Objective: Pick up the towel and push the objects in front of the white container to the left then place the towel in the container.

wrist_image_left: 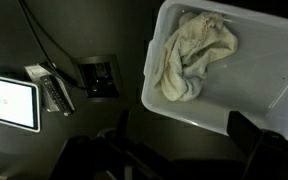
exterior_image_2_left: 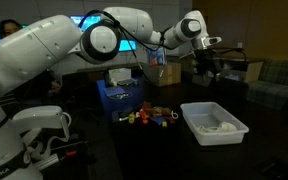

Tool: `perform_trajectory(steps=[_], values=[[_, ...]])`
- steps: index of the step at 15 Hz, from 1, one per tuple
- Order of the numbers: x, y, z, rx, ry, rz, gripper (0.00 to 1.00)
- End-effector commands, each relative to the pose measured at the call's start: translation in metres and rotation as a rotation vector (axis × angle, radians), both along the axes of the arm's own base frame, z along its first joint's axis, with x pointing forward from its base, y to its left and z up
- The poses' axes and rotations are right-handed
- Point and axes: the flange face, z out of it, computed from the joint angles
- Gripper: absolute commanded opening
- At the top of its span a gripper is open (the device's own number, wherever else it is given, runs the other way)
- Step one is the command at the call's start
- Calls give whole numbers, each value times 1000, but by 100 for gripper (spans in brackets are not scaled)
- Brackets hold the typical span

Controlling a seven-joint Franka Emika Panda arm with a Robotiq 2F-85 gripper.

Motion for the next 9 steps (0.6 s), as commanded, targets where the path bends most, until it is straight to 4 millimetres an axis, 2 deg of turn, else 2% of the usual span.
perform_trajectory(steps=[1, 5, 9], values=[[-23, 4, 22, 62, 113, 5, 100], [-48, 6, 26, 114, 213, -7, 100], [-74, -2, 23, 136, 284, -9, 100]])
